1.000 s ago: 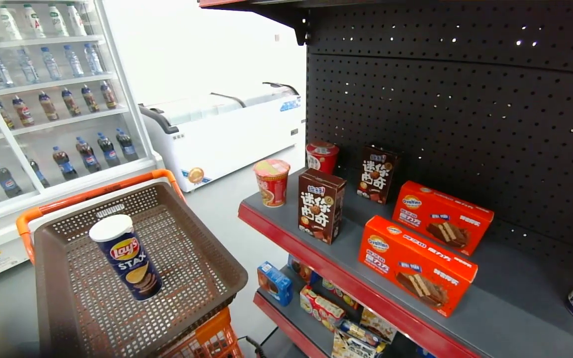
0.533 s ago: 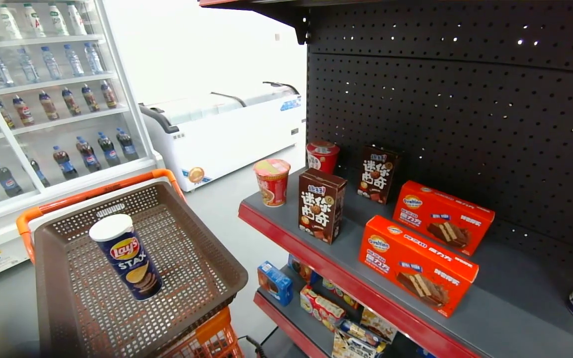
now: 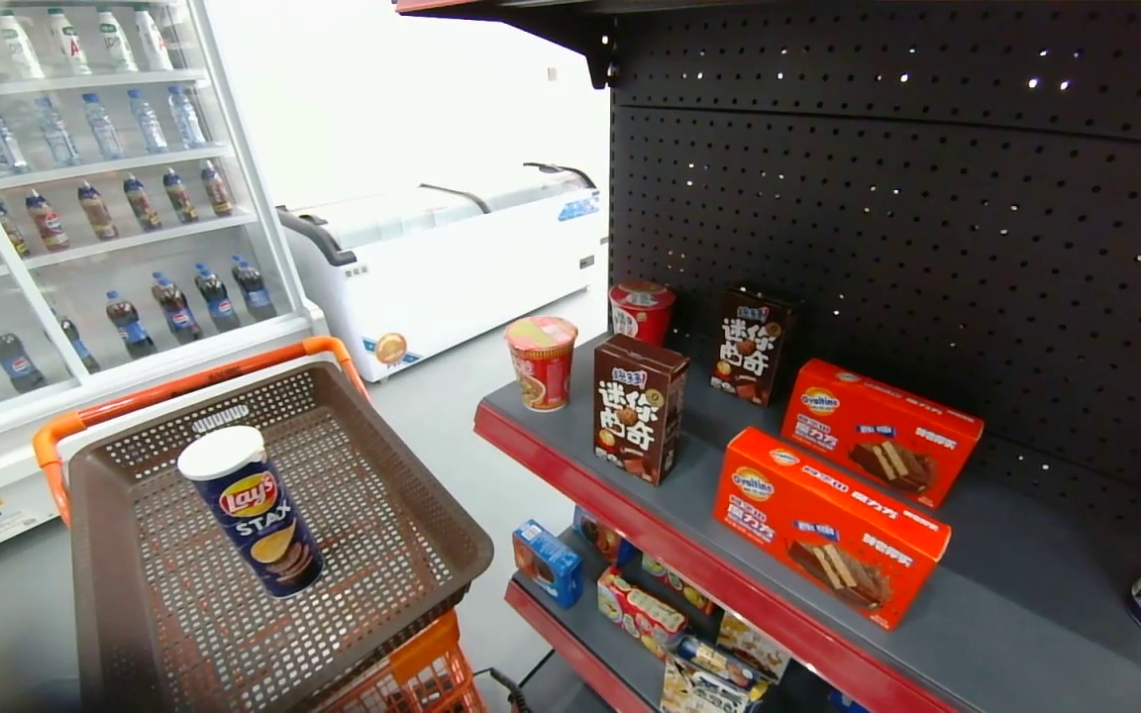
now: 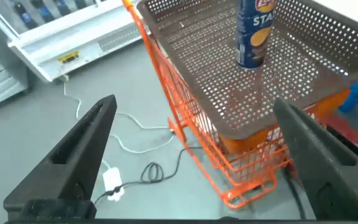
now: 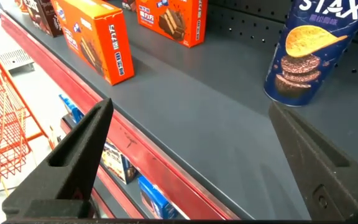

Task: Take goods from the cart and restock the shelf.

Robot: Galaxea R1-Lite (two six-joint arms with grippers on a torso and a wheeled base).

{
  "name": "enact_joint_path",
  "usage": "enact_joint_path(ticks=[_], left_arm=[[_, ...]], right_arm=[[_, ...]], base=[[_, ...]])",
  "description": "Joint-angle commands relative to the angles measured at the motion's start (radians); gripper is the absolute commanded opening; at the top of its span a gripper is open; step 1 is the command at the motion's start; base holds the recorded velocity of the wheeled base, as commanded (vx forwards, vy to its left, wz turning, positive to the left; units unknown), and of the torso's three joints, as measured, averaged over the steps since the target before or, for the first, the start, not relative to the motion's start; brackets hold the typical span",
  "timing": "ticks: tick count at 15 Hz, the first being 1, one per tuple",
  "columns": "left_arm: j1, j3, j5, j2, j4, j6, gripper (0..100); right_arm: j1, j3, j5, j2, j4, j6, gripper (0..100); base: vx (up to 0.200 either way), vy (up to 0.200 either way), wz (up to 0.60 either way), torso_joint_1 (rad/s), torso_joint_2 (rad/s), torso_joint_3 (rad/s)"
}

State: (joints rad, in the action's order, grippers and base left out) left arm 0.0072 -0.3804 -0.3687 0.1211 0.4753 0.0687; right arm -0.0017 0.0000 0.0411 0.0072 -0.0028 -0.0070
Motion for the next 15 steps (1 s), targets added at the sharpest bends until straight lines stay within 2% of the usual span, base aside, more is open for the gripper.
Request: enact_joint_path(ticks=[1, 2, 3, 4, 5, 6, 7, 8, 10, 11, 12, 14, 15], left_arm=[[-0.096, -0.054, 0.033, 0.258, -0.032, -0.012, 100], [-0.13, -0.052, 0.057, 0.298, -0.057, -0.02, 100], [-0.165, -0.055, 0.1, 0.379, -0.104, -0.101, 100], [-0.165, -0.057, 0.111, 0.445, -0.159, -0.179, 100], [-0.164, -0.057, 0.113, 0.551, -0.265, -0.225, 100], [-0.167, -0.057, 0.109, 0.581, -0.299, -0.225, 100], [-0.131, -0.086, 0.108, 0.733, -0.394, -0.222, 100], [-0.092, -0.124, 0.108, 0.796, -0.431, -0.205, 100], [-0.033, -0.175, 0.12, 0.896, -0.437, -0.168, 100], [-0.001, -0.176, 0.131, 0.928, -0.442, -0.161, 100], [0.046, -0.178, 0.175, 0.98, -0.466, -0.159, 100], [0.094, -0.166, 0.235, 1.048, -0.514, -0.159, 100], [0.102, -0.137, 0.271, 1.105, -0.59, -0.161, 100]], right_arm=[[0.0, 0.0, 0.0, 0.0, 0.0, 0.001, 100], [0.0, 0.0, 0.0, 0.0, 0.0, 0.001, 100], [0.0, 0.0, 0.0, 0.0, 0.0, 0.001, 100], [0.0, 0.0, 0.0, 0.0, 0.0, -0.001, 100], [0.0, 0.0, -0.001, 0.0, 0.0, 0.001, 100], [0.0, 0.0, 0.0, 0.0, 0.0, 0.001, 100], [0.0, 0.0, 0.0, 0.0, 0.0, -0.001, 100], [0.0, 0.0, 0.0, 0.0, 0.0, 0.001, 100], [0.0, 0.0, 0.0, 0.0, 0.0, 0.001, 100], [0.0, 0.0, 0.0, 0.0, 0.0, -0.001, 100], [0.0, 0.0, 0.0, 0.0, 0.0, 0.001, 100], [0.0, 0.0, 0.0, 0.0, 0.0, -0.001, 100], [0.0, 0.0, 0.0, 0.0, 0.0, 0.001, 100]], base=[[0.0, 0.0, 0.0, 0.0, 0.0, 0.0], [0.0, 0.0, 0.0, 0.0, 0.0, 0.0], [0.0, 0.0, 0.0, 0.0, 0.0, 0.0], [0.0, 0.0, 0.0, 0.0, 0.0, 0.0], [0.0, 0.0, 0.0, 0.0, 0.0, 0.0], [0.0, 0.0, 0.0, 0.0, 0.0, 0.0], [0.0, 0.0, 0.0, 0.0, 0.0, 0.0], [0.0, 0.0, 0.0, 0.0, 0.0, 0.0], [0.0, 0.0, 0.0, 0.0, 0.0, 0.0], [0.0, 0.0, 0.0, 0.0, 0.0, 0.0], [0.0, 0.0, 0.0, 0.0, 0.0, 0.0], [0.0, 0.0, 0.0, 0.0, 0.0, 0.0], [0.0, 0.0, 0.0, 0.0, 0.0, 0.0]])
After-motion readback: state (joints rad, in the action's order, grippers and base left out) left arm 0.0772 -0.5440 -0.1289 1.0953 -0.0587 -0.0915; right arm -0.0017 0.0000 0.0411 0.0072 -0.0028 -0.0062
